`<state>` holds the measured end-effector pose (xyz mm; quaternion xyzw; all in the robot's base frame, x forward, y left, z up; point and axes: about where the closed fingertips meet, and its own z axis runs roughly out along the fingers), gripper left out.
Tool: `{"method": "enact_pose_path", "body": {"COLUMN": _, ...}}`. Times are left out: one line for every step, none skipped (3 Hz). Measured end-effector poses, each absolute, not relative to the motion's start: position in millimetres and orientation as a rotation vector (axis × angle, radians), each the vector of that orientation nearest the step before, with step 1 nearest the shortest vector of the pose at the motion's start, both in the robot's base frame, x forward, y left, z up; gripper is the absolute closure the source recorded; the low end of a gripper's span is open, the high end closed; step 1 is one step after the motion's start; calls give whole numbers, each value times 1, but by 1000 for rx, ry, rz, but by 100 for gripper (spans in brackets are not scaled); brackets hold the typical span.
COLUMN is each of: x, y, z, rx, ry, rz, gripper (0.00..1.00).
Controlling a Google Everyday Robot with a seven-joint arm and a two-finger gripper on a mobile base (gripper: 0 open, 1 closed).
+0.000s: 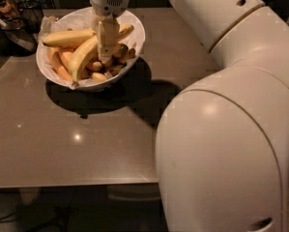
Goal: Pick banana from white bowl
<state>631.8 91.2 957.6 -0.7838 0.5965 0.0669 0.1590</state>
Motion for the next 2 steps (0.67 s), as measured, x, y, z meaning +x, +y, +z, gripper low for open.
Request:
{"method": "enact_pose_path", "body": {"x": 631, "y": 90, "z": 953, "rx": -2246, "ry": 1716, "rz": 205, "gripper": 28}}
{"method": "enact_pose_path", "body": {"x": 631, "y": 90, "z": 957, "rx": -2246, "ry": 1716, "rz": 205, "gripper": 29}}
